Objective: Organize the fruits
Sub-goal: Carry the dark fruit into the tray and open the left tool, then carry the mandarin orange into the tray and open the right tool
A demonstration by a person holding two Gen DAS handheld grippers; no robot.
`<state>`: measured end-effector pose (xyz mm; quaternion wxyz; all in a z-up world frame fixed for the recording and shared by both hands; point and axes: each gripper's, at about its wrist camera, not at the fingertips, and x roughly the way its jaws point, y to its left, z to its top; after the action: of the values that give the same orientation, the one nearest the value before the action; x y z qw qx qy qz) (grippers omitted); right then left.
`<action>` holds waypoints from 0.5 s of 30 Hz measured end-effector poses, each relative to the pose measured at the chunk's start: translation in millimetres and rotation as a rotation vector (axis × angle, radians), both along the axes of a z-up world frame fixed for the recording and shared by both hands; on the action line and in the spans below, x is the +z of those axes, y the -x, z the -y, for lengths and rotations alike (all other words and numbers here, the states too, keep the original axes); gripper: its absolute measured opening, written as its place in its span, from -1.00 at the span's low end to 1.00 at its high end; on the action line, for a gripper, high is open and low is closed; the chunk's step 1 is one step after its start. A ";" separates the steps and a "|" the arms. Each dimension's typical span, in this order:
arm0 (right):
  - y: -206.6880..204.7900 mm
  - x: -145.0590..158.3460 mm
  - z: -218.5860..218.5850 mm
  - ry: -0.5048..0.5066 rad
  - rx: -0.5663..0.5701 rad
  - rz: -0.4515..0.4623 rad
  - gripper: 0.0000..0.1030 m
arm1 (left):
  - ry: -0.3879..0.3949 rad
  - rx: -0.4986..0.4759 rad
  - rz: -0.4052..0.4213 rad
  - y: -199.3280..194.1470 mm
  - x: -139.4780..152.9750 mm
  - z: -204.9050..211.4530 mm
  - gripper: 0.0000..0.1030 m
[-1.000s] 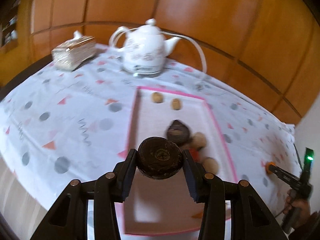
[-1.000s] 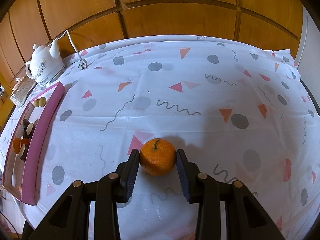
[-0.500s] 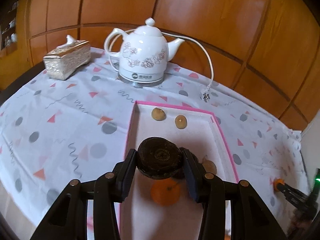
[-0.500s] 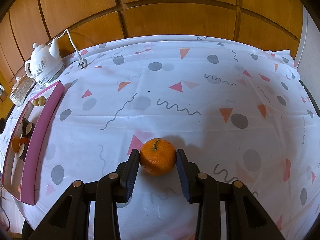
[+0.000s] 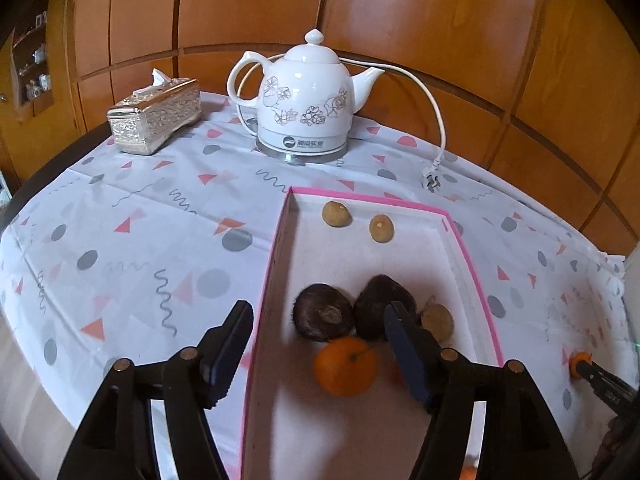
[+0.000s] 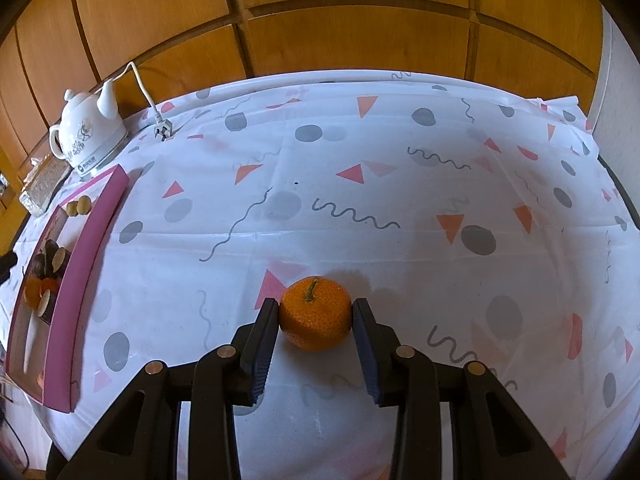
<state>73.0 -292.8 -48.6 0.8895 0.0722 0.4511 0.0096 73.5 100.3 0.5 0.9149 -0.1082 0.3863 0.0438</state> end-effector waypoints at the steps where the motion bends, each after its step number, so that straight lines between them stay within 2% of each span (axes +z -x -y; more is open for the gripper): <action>1: -0.3 0.3 0.0 0.003 0.003 -0.002 -0.26 | 0.003 0.002 0.002 2.3 0.7 0.5 0.37; 15: -2.0 1.9 -4.3 0.030 0.000 -0.013 -0.27 | -0.025 -0.043 0.036 30.9 12.3 19.1 0.46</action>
<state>75.0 -288.5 -46.6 0.8875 0.0592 0.4571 0.0024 42.5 81.2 12.8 0.9237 -0.0893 0.3717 0.0269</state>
